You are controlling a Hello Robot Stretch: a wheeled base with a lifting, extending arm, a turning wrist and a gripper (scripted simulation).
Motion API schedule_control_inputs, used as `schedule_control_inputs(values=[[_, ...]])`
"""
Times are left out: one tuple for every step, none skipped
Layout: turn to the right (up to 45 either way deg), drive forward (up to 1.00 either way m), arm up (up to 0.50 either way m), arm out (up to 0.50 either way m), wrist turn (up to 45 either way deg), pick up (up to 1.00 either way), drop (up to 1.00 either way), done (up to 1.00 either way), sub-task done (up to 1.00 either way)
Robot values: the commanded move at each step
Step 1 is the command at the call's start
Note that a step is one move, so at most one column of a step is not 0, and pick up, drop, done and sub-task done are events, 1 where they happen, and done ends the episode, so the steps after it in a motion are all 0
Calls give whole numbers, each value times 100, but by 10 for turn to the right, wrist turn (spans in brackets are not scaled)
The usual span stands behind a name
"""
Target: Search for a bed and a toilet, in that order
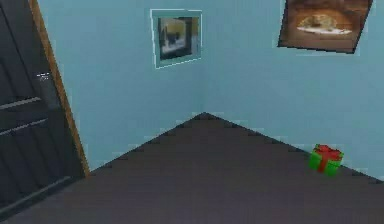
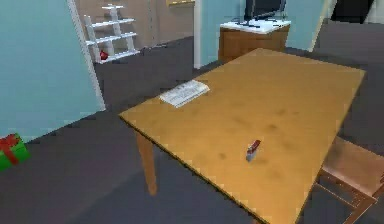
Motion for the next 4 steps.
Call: schedule_control_inputs(values=[[390, 0, 0, 0, 0, 0, 0, 0, 0], [0, 100, 0, 0, 0, 0, 0, 0, 0], [180, 0, 0, 0, 0, 0, 0, 0, 0], [0, 10, 0, 0, 0, 0, 0, 0, 0]])
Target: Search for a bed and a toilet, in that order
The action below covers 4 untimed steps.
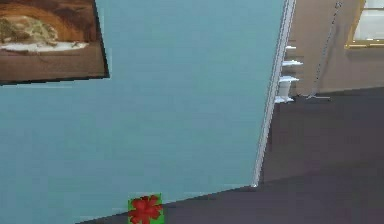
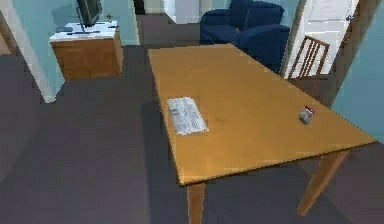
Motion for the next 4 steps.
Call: schedule_control_inputs(values=[[270, 0, 0, 0, 0, 0, 0, 0, 0], [0, 40, 0, 0, 0, 0, 0, 0, 0], [150, 0, 0, 0, 0, 0, 0, 0, 0], [0, 100, 0, 0, 0, 0, 0, 0, 0]])
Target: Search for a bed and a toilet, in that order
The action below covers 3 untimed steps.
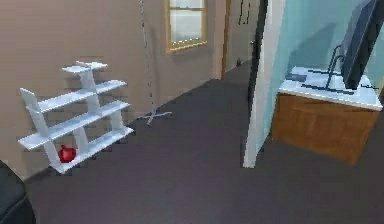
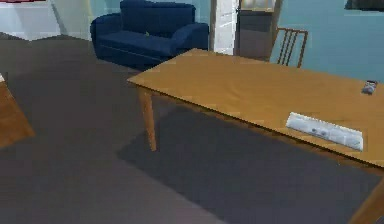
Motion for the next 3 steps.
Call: schedule_control_inputs(values=[[0, 100, 0, 0, 0, 0, 0, 0, 0], [60, 0, 0, 0, 0, 0, 0, 0, 0], [0, 60, 0, 0, 0, 0, 0, 0, 0]])
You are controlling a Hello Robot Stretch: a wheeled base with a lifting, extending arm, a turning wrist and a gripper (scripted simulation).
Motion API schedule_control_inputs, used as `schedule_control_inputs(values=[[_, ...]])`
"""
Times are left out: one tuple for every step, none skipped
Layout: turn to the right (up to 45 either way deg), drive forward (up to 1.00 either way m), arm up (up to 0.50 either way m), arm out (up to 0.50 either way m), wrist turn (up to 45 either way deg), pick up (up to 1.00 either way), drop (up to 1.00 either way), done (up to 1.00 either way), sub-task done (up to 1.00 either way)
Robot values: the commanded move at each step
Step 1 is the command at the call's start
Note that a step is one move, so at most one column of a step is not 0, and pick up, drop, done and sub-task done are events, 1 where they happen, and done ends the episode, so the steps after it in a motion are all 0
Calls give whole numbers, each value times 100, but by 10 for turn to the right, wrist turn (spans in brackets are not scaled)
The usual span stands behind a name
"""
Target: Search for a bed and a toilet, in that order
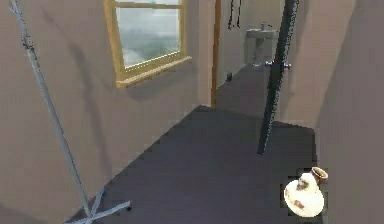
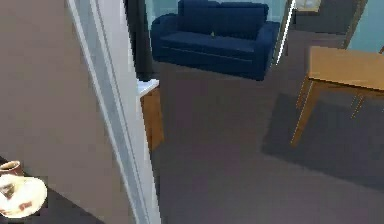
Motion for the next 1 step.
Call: schedule_control_inputs(values=[[-300, 0, 0, 0, 0, 0, 0, 0, 0]])
